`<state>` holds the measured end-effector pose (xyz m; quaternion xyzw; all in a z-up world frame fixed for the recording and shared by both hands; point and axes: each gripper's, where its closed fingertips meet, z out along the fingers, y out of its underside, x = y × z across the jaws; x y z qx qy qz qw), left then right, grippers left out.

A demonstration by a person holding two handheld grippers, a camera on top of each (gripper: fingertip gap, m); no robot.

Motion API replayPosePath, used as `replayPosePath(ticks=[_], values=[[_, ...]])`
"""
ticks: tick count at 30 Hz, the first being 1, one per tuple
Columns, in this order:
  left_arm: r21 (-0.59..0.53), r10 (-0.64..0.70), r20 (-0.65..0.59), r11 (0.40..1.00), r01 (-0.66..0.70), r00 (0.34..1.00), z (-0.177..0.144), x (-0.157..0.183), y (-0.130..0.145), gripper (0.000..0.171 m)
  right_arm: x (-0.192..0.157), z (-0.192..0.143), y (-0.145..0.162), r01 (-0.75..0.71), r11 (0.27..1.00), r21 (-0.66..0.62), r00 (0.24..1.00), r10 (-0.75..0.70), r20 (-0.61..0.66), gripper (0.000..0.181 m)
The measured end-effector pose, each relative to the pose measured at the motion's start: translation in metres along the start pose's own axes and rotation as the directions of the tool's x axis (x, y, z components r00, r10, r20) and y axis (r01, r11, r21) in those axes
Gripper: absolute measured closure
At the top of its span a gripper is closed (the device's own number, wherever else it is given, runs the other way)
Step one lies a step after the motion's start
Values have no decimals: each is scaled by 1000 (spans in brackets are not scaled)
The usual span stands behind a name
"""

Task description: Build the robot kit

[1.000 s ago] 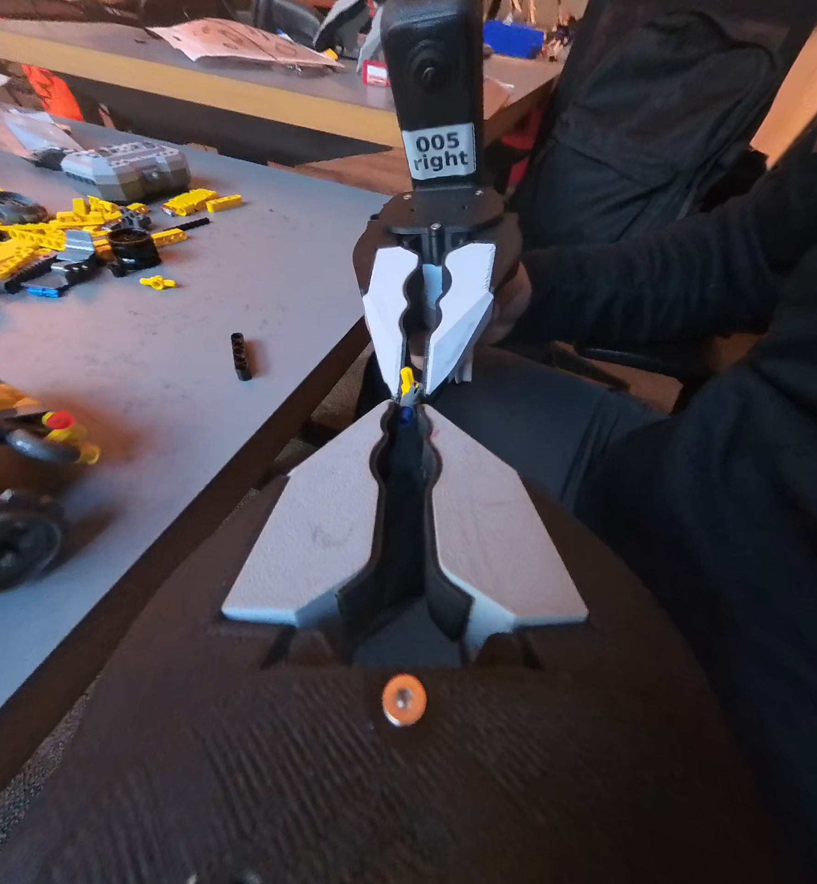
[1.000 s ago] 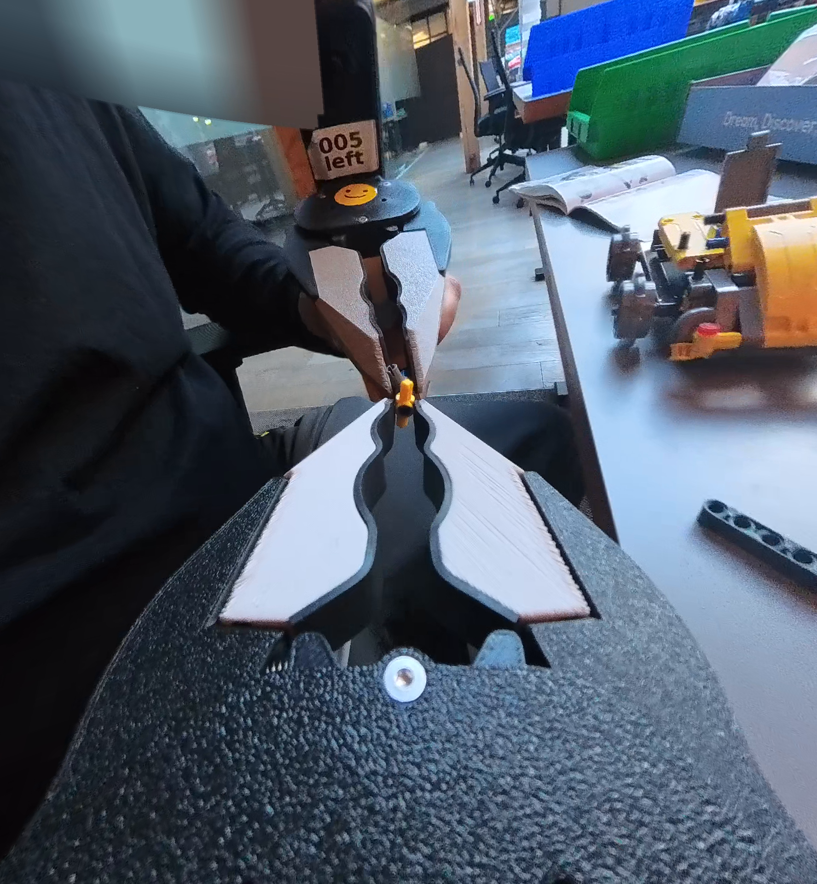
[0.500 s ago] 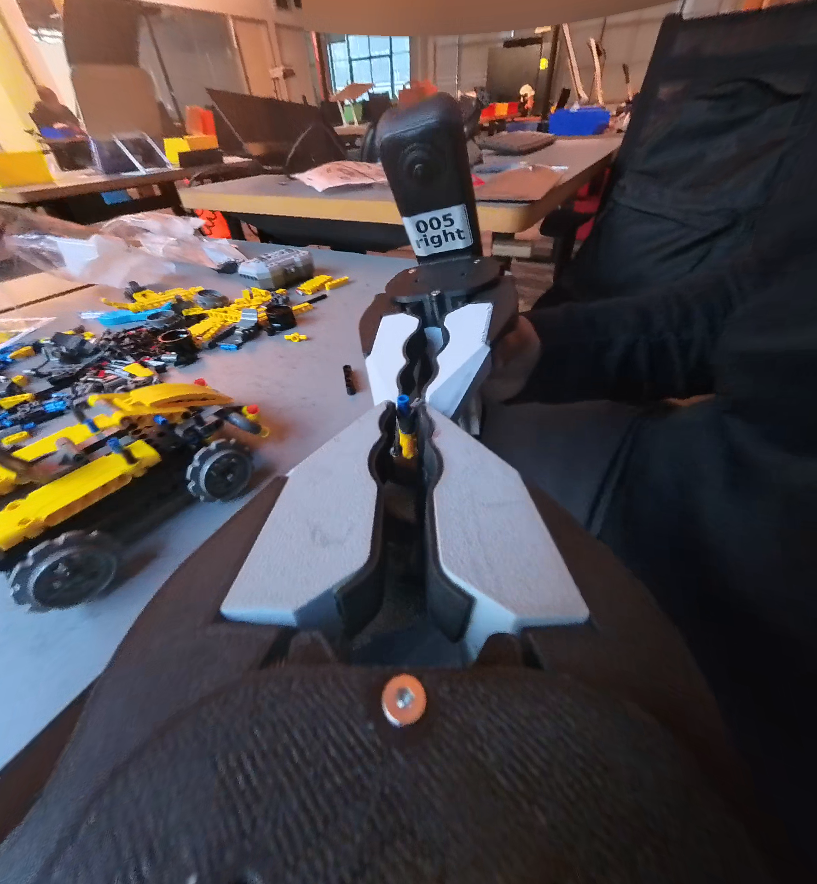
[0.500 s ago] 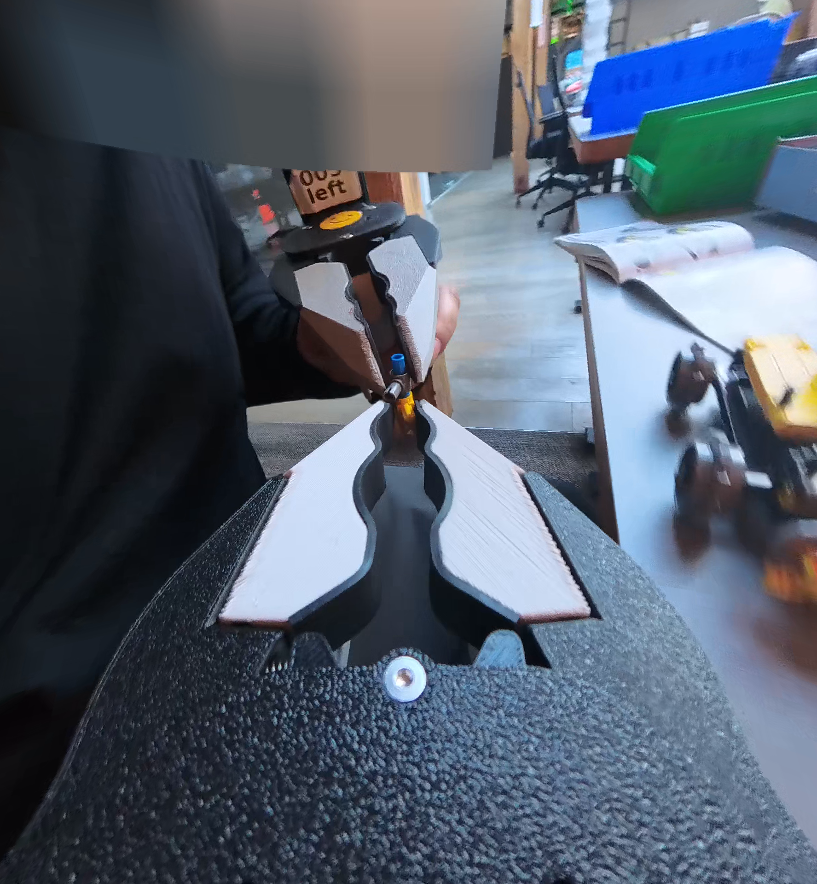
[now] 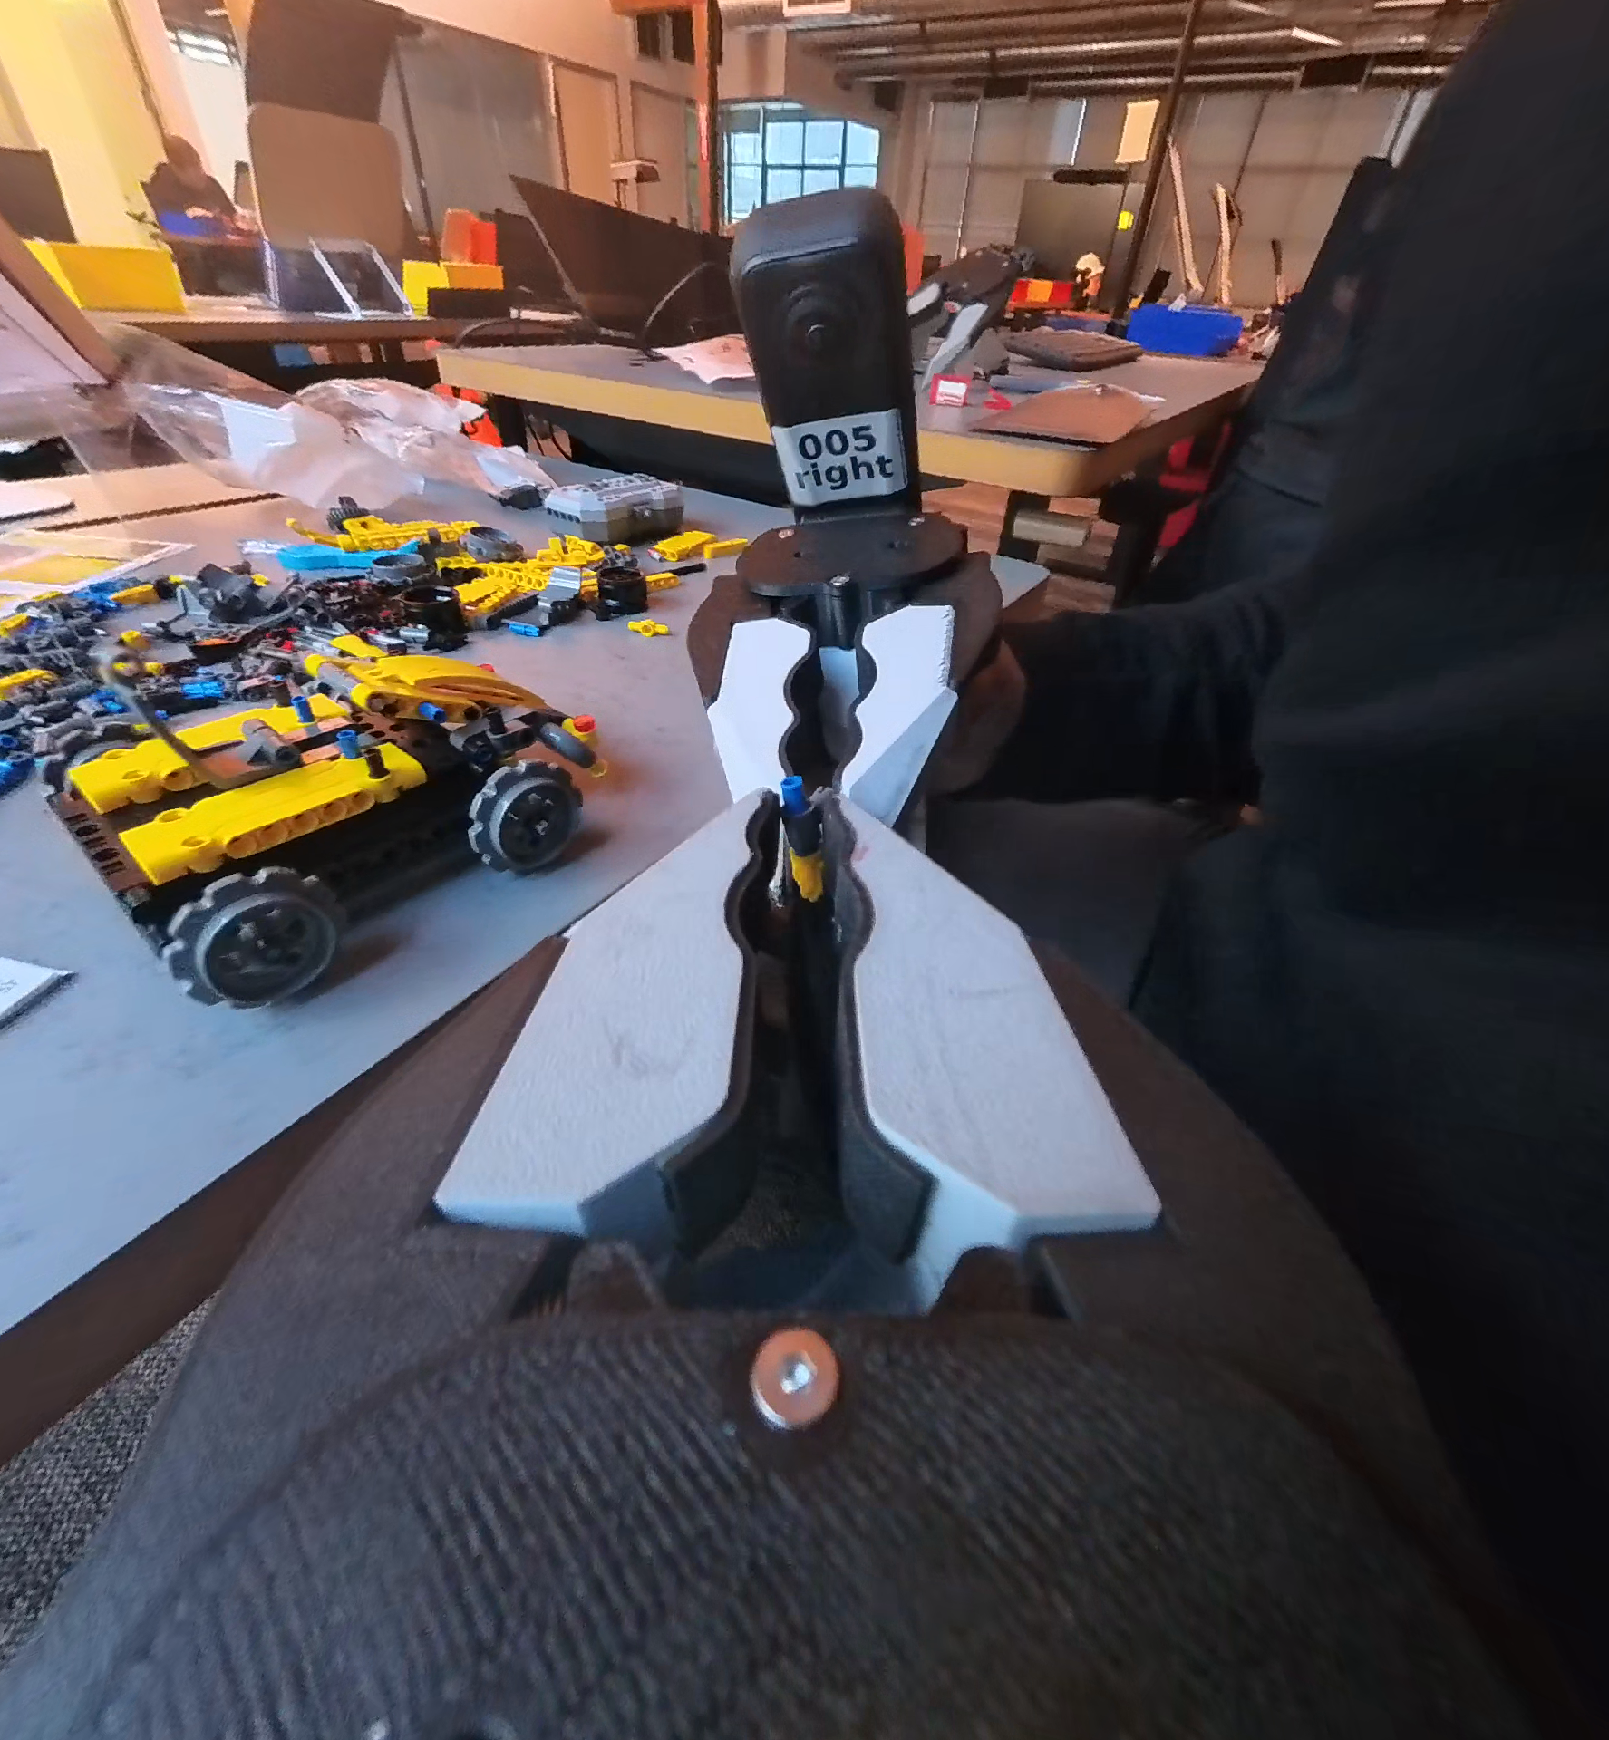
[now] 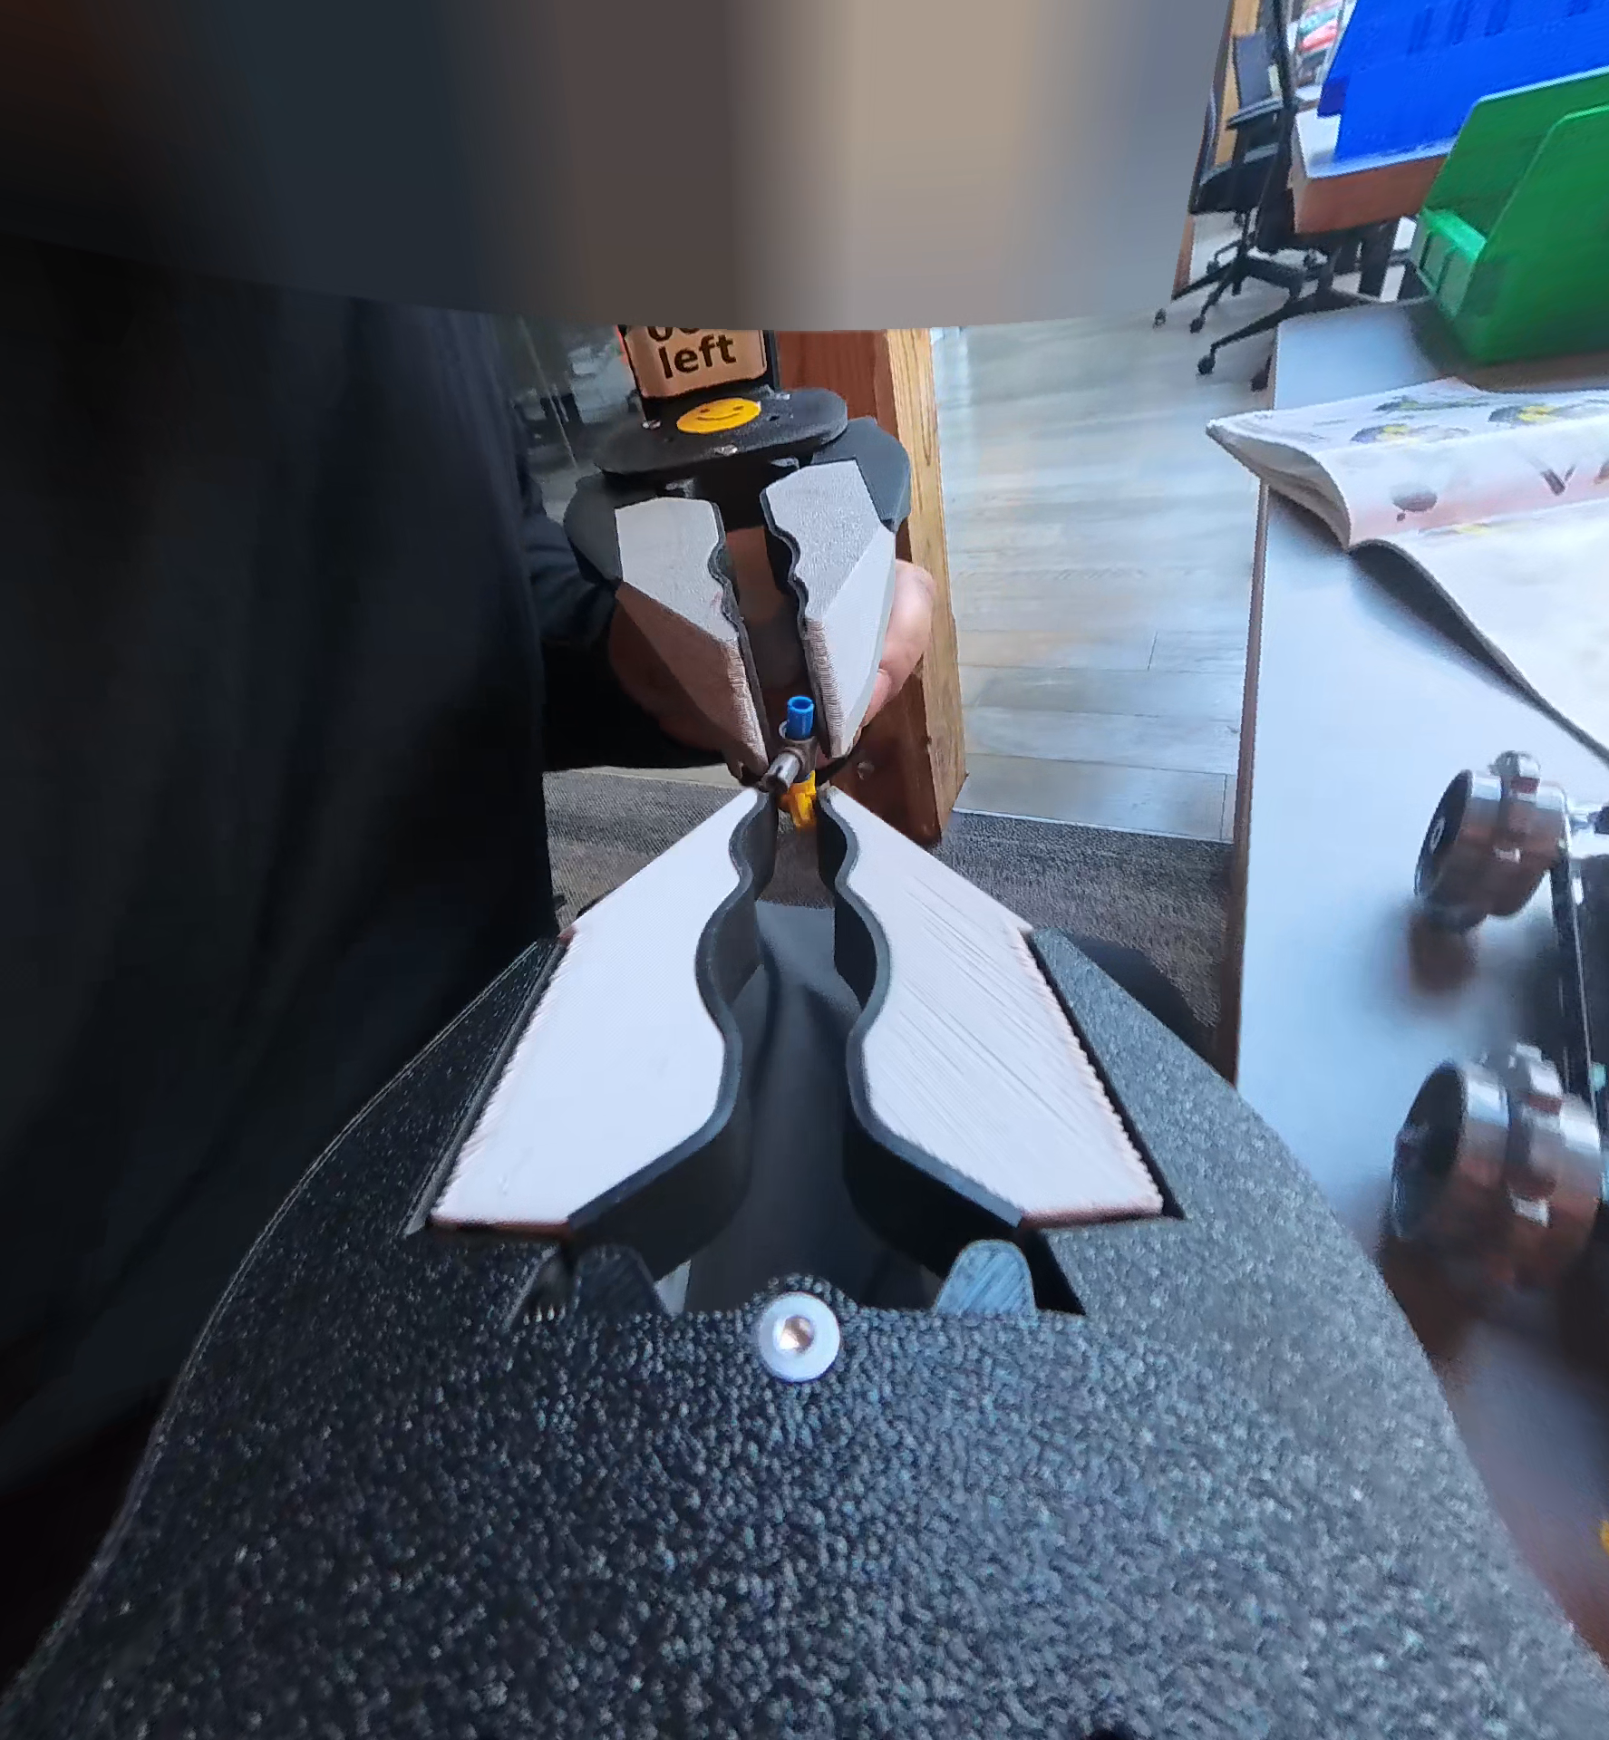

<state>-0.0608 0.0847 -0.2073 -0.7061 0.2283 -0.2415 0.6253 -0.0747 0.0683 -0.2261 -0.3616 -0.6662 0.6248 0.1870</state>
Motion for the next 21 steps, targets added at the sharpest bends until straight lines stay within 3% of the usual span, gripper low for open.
replayPosePath(ticks=[12,21], values=[[43,-21,-3,999,21,1000,-7,-3,-6,166,-2,9,-6,20,999,-38,1000,-20,-6,173],[43,19,-49,999,-17,999,5,11,-11,166,-9,2,-5,77,993,-85,992,-85,-89,175]])
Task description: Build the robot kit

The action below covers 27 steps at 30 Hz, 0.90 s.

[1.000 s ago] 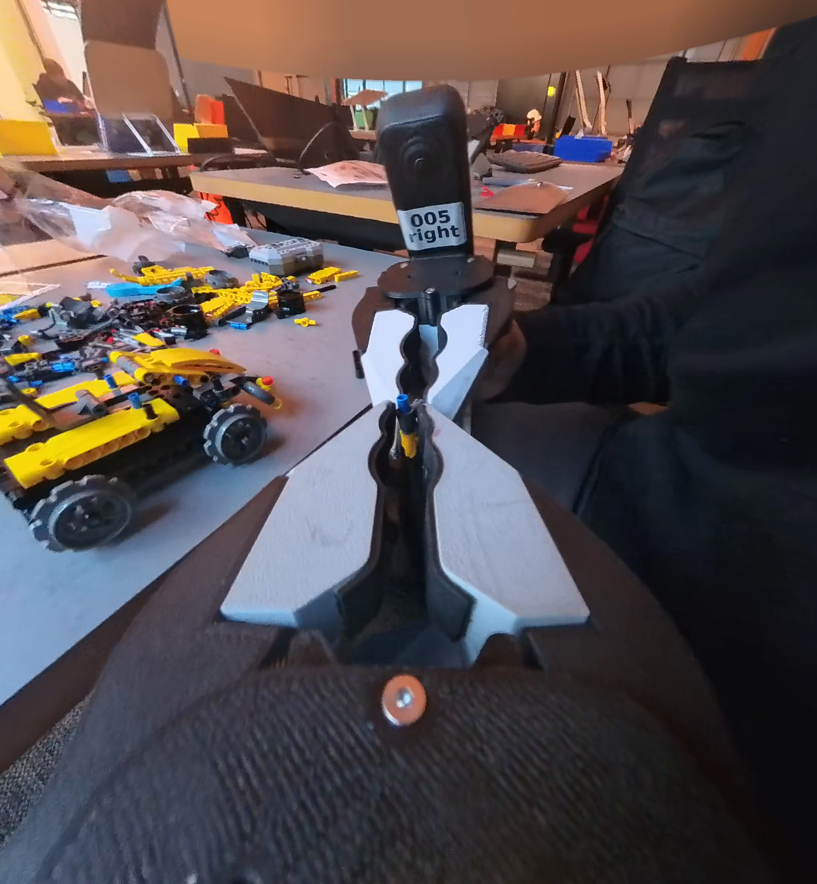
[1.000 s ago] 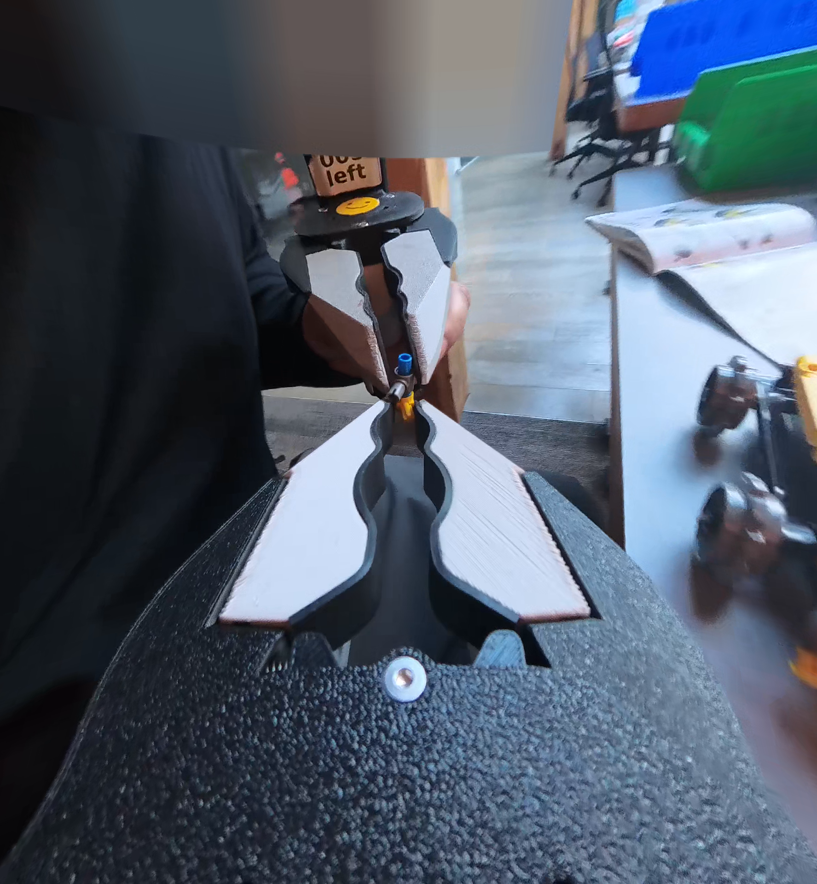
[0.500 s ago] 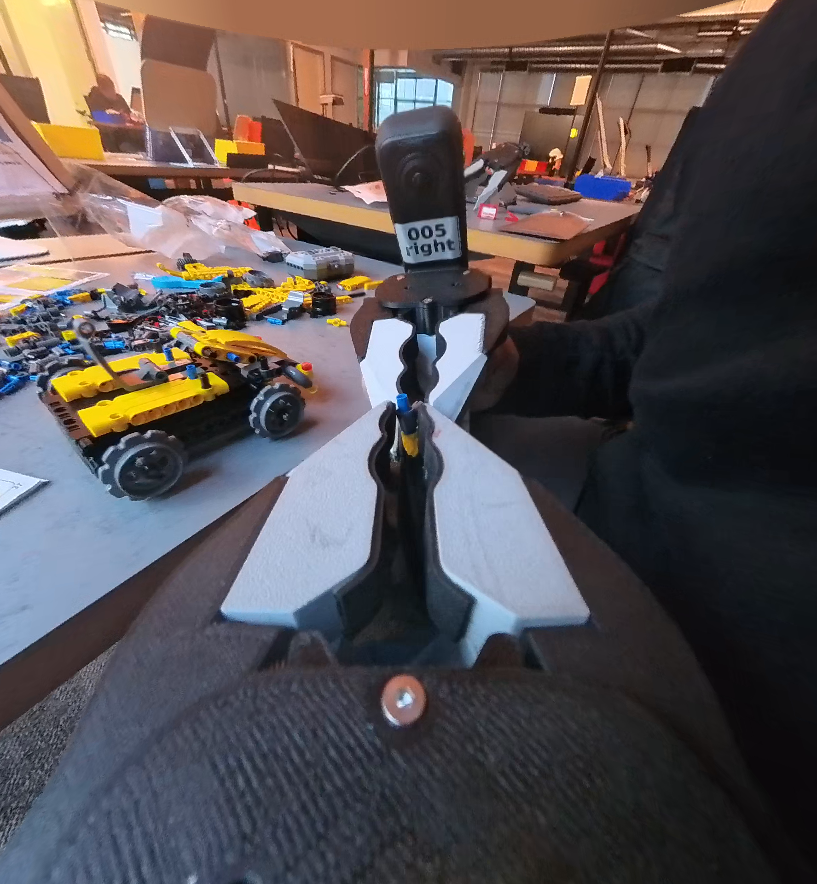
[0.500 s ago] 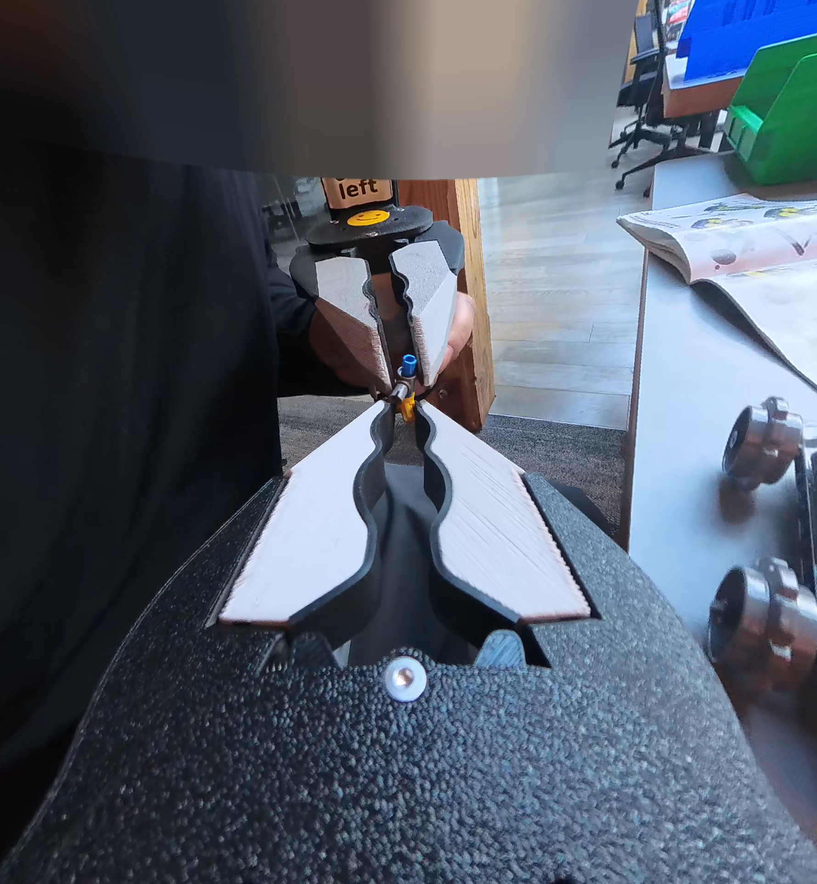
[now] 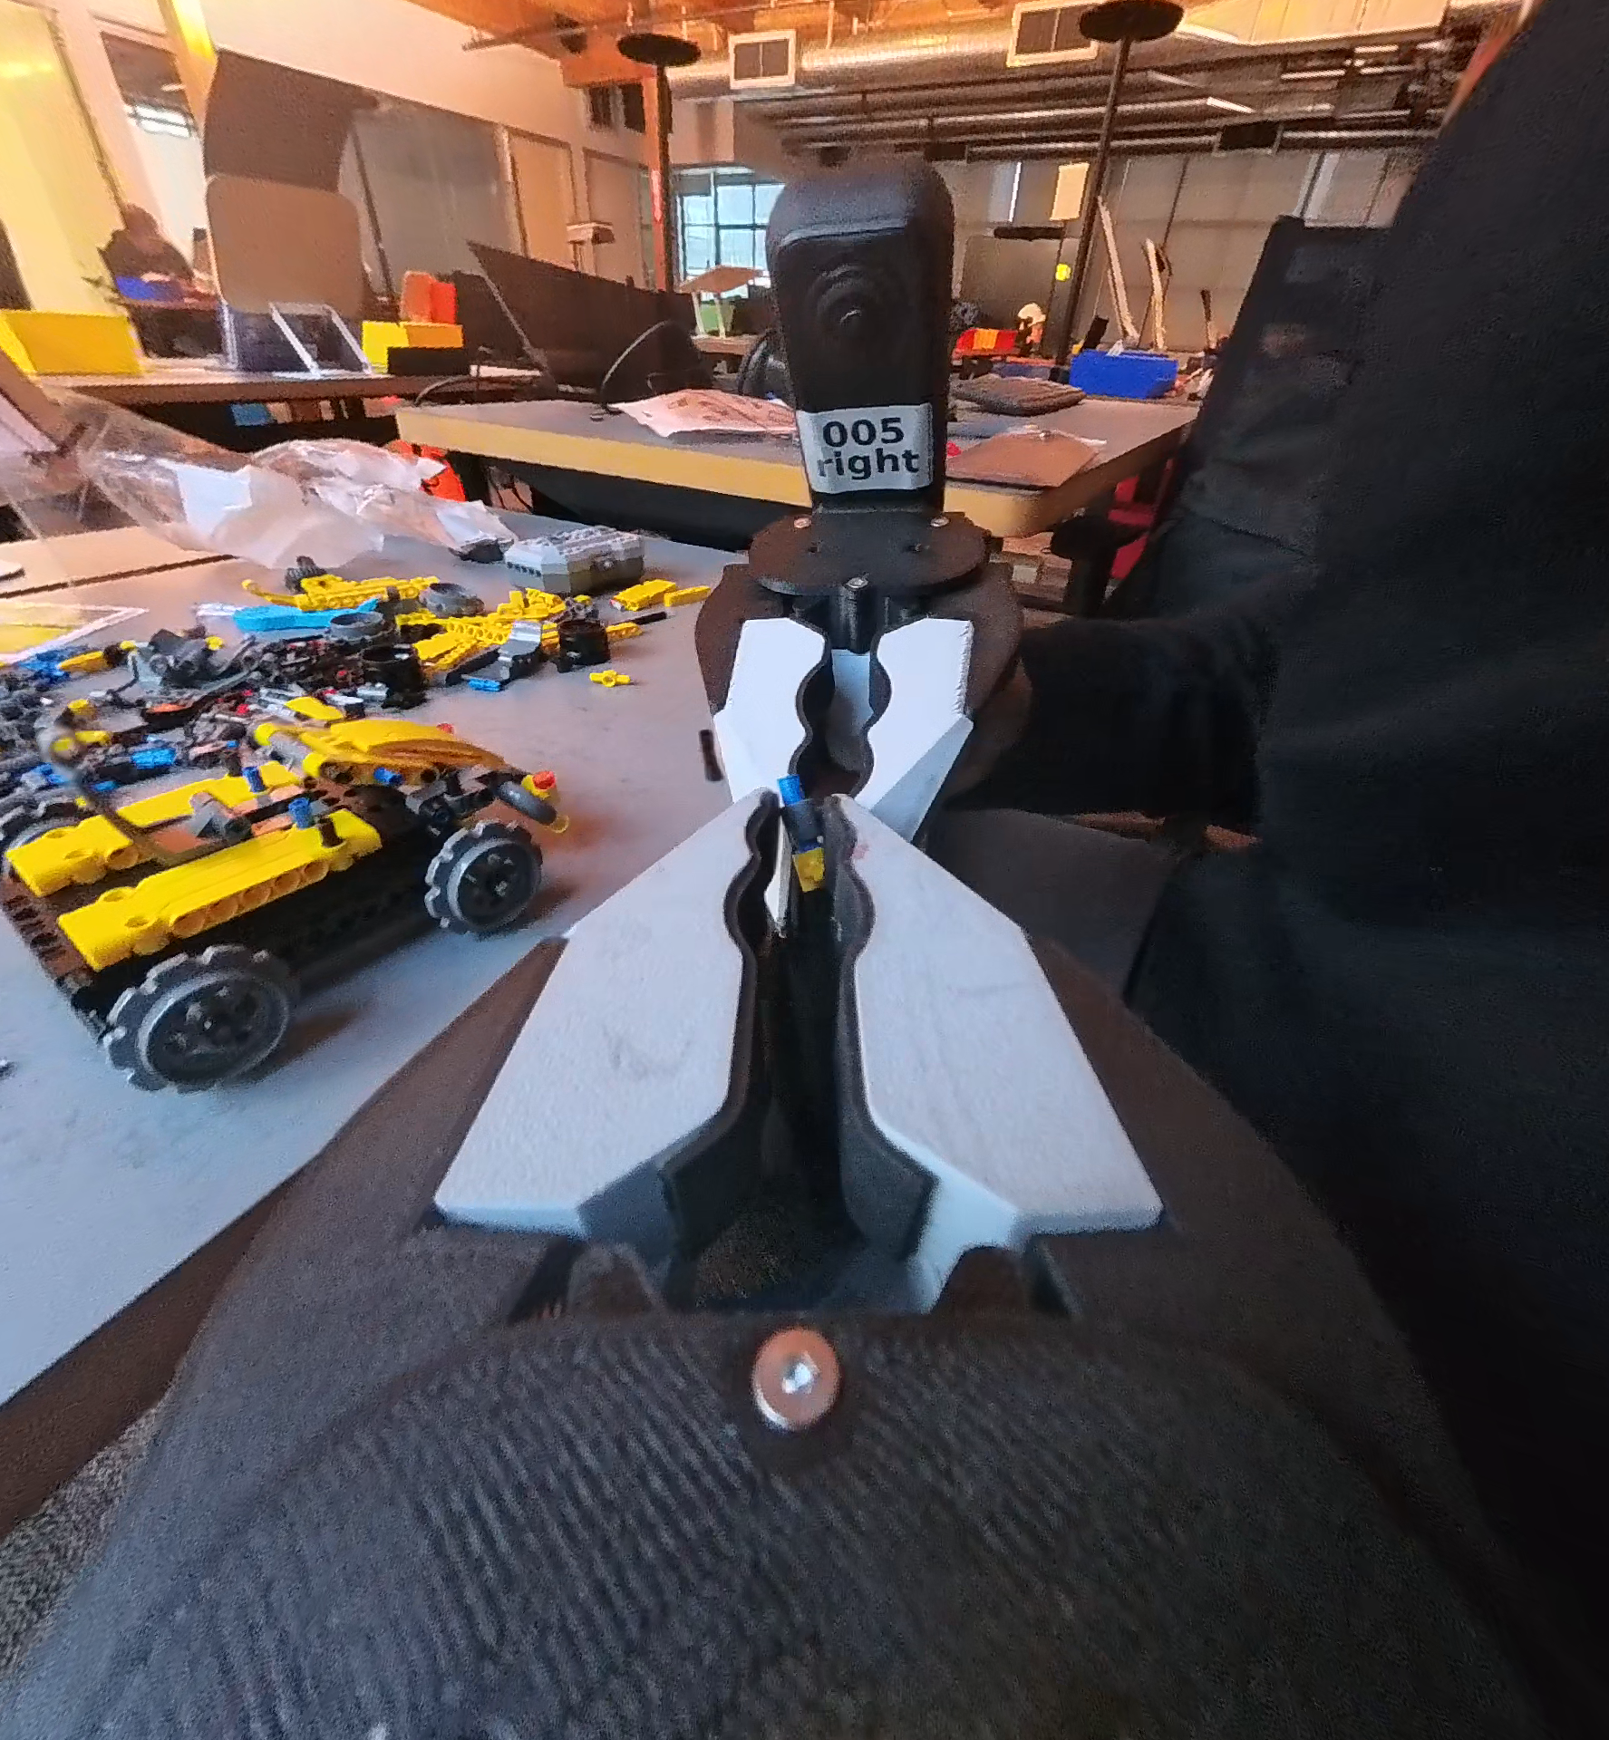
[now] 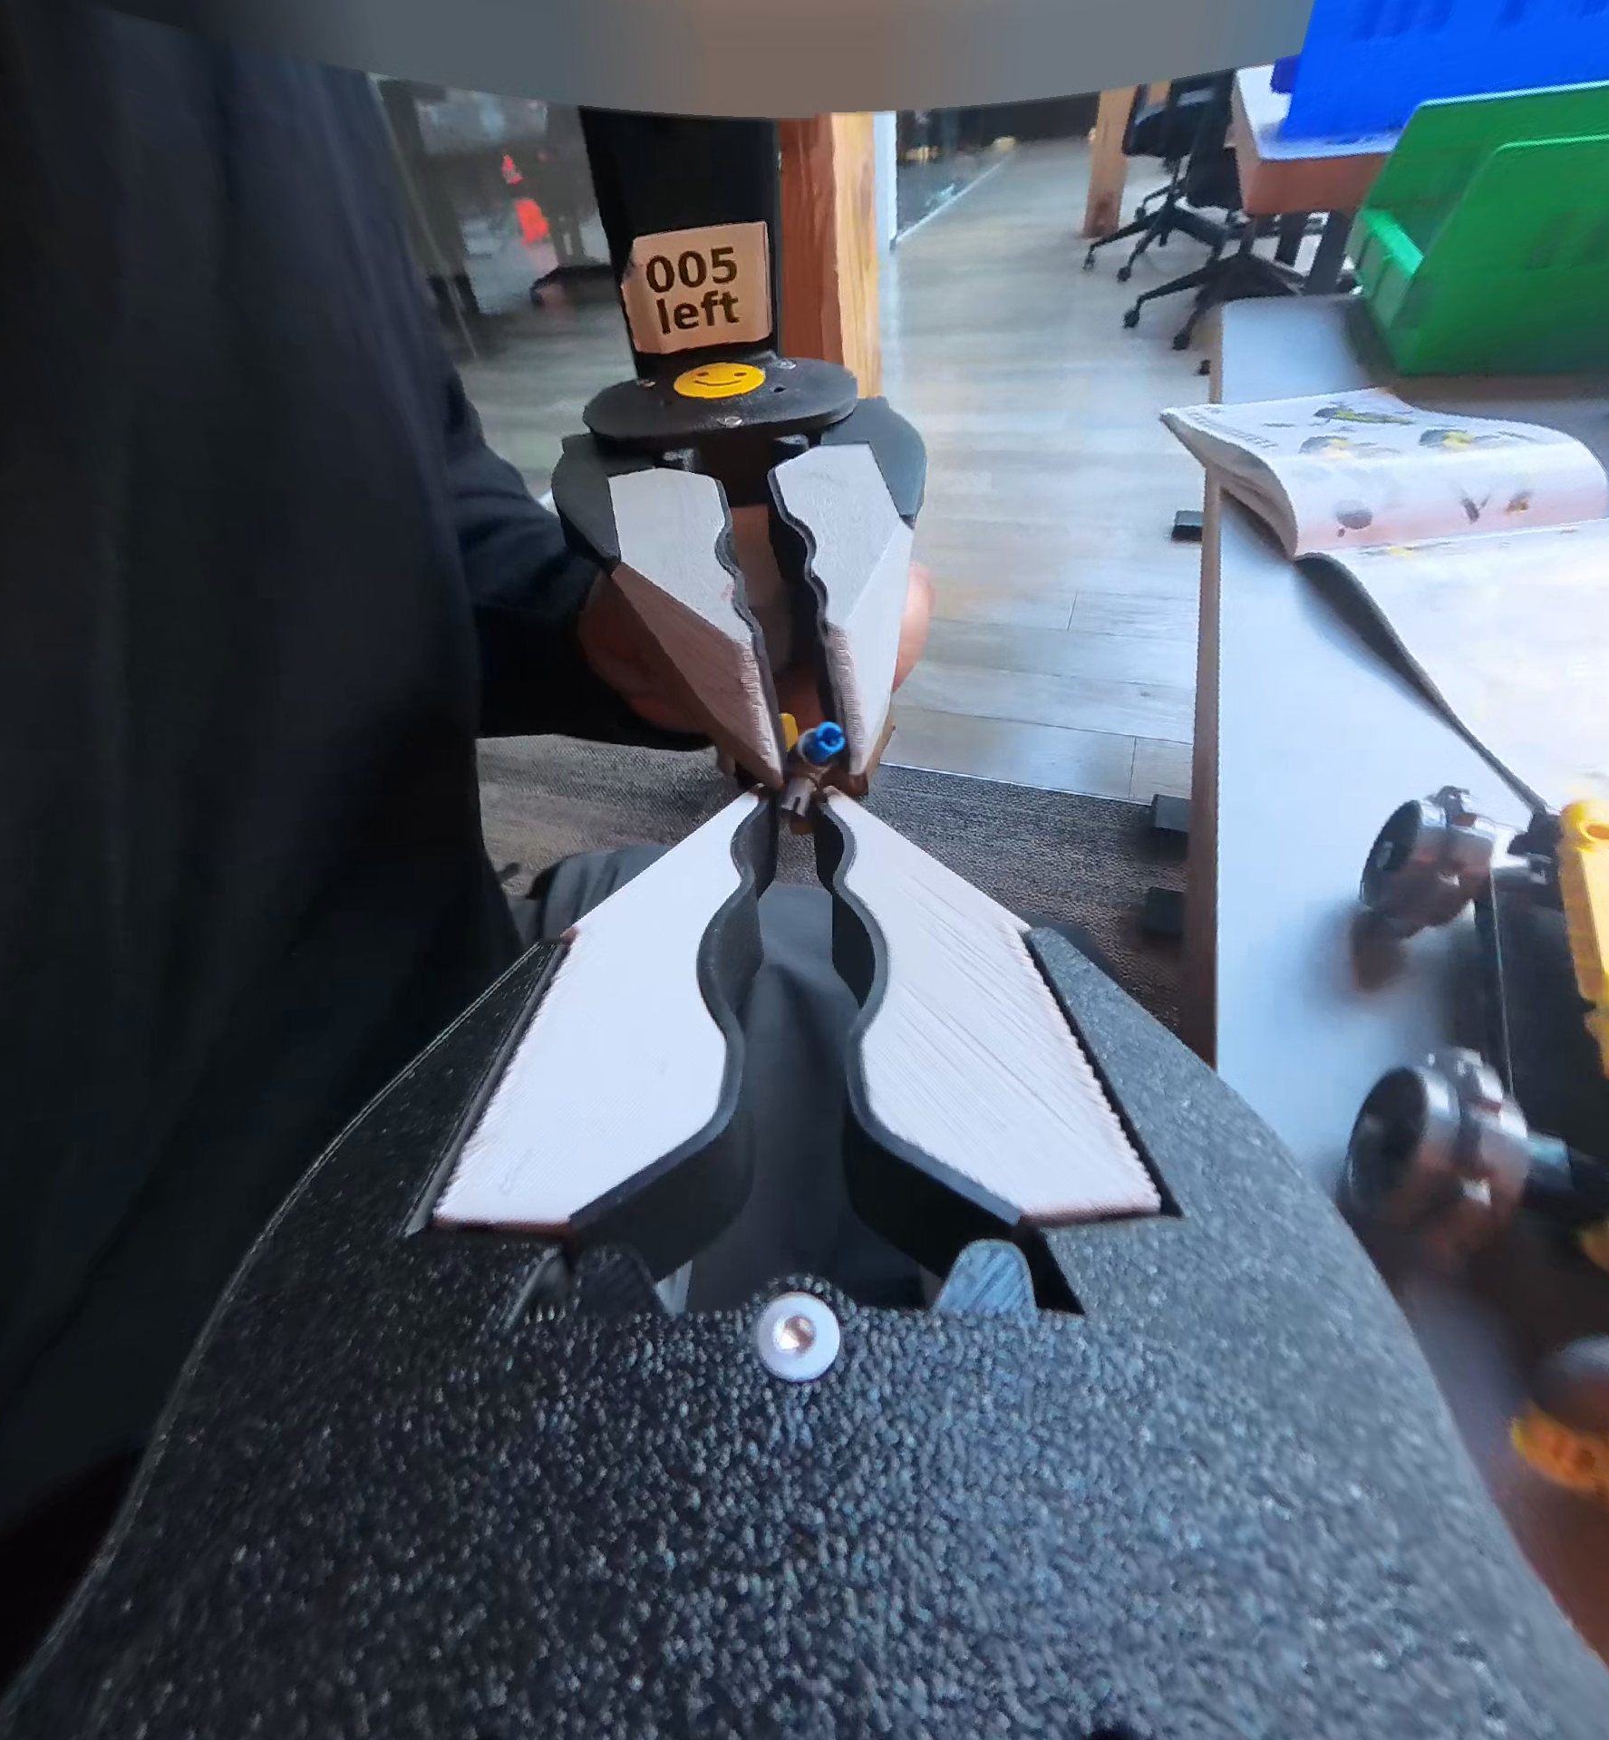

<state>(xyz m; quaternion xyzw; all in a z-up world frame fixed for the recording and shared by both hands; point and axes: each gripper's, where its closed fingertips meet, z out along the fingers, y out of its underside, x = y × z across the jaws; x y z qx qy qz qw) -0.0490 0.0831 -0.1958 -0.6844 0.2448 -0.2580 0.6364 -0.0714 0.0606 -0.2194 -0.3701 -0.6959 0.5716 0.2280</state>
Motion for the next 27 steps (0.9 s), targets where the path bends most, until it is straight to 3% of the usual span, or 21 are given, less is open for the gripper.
replayPosePath(ticks=[8,13,24,27], values=[[-20,-12,-13,1000,12,1000,21,-1,-2,166,4,-24,6,-123,992,7,992,123,-32,174],[-20,-52,-35,998,52,998,34,5,-3,166,0,-37,9,-124,992,27,991,125,-51,174],[45,-213,-87,975,218,973,44,13,-10,167,-4,-59,11,-190,979,79,980,194,-42,179],[106,-335,-114,932,346,935,42,5,-15,167,-1,-68,7,-178,980,84,980,184,-74,181]])
